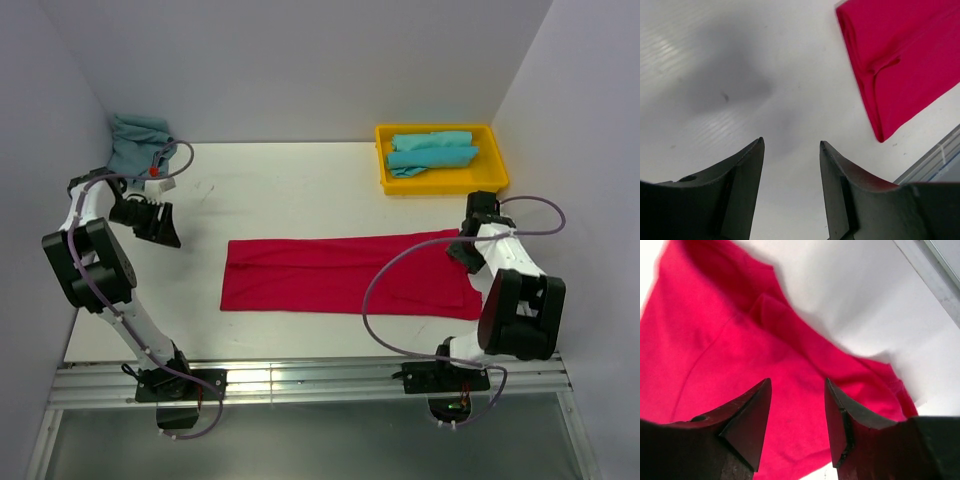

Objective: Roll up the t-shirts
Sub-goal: Fold the tshirt

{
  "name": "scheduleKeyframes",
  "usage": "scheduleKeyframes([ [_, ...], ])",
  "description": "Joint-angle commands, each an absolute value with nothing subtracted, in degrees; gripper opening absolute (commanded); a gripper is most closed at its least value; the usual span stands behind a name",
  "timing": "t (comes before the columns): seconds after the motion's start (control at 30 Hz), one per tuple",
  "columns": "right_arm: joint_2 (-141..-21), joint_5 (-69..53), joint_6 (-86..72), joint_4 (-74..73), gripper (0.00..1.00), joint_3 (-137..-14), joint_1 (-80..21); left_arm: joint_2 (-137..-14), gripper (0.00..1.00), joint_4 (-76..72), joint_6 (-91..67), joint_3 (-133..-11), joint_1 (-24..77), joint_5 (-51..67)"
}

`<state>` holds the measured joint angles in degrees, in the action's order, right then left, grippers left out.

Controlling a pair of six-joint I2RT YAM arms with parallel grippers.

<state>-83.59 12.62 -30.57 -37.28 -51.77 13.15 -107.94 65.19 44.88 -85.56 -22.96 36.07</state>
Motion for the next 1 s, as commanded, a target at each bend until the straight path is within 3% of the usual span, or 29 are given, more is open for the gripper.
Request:
scheduleKeyframes([
  [0.0, -75.5, 13.4, -32.2, -38.6, 0.54, -50.7, 11.3, -109.4, 0.54, 64.2, 41.2, -88.4, -20.0, 40.3],
  [0.2, -65.9, 11.2, -42.3, -38.8, 0.54, -48.8, -5.1, -110.3, 0.55, 61.3, 37.2, -88.5, -13.0, 40.3],
  [0.37, -65.6, 12.0, -53.2, -32.9, 0.45, -48.8, -24.7, -113.4, 0.55, 60.6, 34.2, -89.3, -9.1, 41.1],
  [0.47, -69.9, 12.9, -56.7, -29.5, 0.37, -50.6, -34.3, -114.8, 0.55, 58.6, 31.7, -89.6, -7.3, 40.7],
  [0.7, -89.7, 14.2, -58.6, -27.9, 0.35, -68.2, -50.2, -116.6, 0.49, 58.3, 29.5, -89.9, -4.0, 38.9],
  [0.97, -106.7, 11.9, -57.5, -27.9, 0.34, -84.9, -55.1, -109.9, 0.48, 57.4, 33.7, -80.7, -3.8, 35.2],
])
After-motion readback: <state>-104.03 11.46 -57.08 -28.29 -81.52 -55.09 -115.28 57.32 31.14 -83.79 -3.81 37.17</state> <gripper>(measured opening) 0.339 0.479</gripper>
